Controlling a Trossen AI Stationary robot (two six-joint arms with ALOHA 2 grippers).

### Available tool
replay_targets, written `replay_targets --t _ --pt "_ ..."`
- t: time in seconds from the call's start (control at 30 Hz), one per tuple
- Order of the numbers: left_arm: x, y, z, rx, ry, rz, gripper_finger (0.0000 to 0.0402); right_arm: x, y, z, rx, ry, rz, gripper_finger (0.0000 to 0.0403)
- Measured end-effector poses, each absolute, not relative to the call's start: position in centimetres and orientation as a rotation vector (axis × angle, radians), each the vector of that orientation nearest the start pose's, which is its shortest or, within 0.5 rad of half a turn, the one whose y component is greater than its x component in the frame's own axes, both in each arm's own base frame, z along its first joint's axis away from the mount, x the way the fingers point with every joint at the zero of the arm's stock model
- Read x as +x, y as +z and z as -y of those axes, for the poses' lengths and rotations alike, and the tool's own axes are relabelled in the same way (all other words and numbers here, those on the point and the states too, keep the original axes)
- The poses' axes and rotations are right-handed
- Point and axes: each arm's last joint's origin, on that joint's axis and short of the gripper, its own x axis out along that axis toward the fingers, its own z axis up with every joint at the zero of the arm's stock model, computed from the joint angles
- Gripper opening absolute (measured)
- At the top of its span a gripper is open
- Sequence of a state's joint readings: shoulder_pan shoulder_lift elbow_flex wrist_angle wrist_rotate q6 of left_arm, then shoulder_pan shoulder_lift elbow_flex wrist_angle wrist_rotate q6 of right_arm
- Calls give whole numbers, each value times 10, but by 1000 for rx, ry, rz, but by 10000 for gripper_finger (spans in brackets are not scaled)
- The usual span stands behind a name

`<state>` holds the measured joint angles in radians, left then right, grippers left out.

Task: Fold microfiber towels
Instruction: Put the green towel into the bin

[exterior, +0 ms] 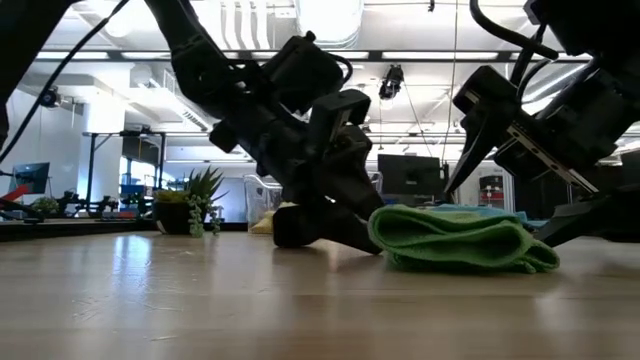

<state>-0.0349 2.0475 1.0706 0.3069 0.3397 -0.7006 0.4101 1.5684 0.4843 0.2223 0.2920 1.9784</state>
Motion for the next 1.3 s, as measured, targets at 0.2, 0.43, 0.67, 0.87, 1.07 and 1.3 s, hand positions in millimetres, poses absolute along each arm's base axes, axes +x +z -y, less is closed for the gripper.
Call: replay_targets --t 0.2,0.43,0.67,0.87,1.07,1.3 --pt "405 110 24 -766 -114 -769 134 233 107 -91 1522 -668 -596 351" --pt "405 109 24 -765 -108 -769 134 236 107 -91 1442 -608 -593 328" --pt "405 109 23 -762 -96 -768 134 239 101 -93 1430 -583 -628 269" --pt "404 107 23 -761 -85 -783 134 239 102 -94 1380 -523 -669 167" --pt "402 105 22 -742 -82 -809 134 239 103 -95 1344 -469 -720 49" --pt "391 120 11 -681 -71 -855 108 237 107 -95 1297 -438 -729 13"
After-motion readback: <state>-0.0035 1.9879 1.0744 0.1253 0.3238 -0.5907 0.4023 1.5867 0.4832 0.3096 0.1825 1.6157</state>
